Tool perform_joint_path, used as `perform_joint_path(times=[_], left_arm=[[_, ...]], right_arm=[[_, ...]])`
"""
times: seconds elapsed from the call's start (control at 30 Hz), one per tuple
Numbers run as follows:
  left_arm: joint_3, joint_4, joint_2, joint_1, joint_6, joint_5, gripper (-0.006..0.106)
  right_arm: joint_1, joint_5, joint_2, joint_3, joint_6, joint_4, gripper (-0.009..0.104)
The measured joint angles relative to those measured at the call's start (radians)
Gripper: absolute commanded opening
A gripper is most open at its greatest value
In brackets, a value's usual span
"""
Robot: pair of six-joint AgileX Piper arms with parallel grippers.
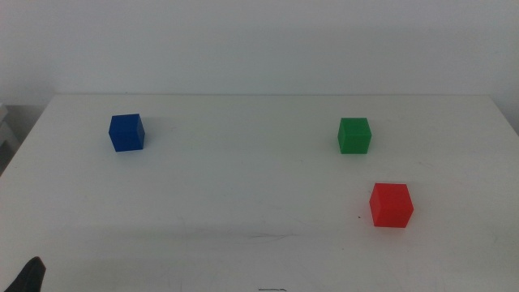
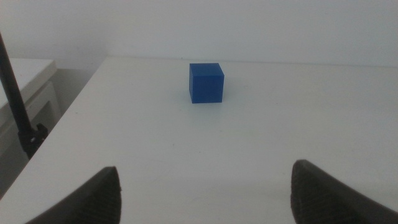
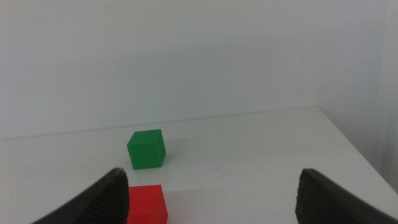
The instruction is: Stack red cubes first, then green, then blue cubes in a specific spot.
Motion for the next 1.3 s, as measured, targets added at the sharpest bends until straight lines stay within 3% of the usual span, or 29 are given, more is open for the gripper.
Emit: perform_joint_path(times=[0.2,0.47,1.07,1.3], left_arm=[[0.000,0.000,0.000,0.000,0.000,0.000,0.094],[0.000,0.000,0.000,0.000,0.000,0.000,0.094],[0.000,0.000,0.000,0.000,0.000,0.000,0.094],[0.000,0.000,0.000,0.000,0.000,0.000,0.094]], right_arm=[[0.000,0.052,0.004,-0.056,0.000,0.058,0.075],[0.000,0.215,0.137,-0.299,0.000,0.068,0.075],[0.000,0.956,0.736,-0.954,0.003,0.071,0.075],[0.084,1.059,0.964,-1.110,0.004,0.052,0.075]])
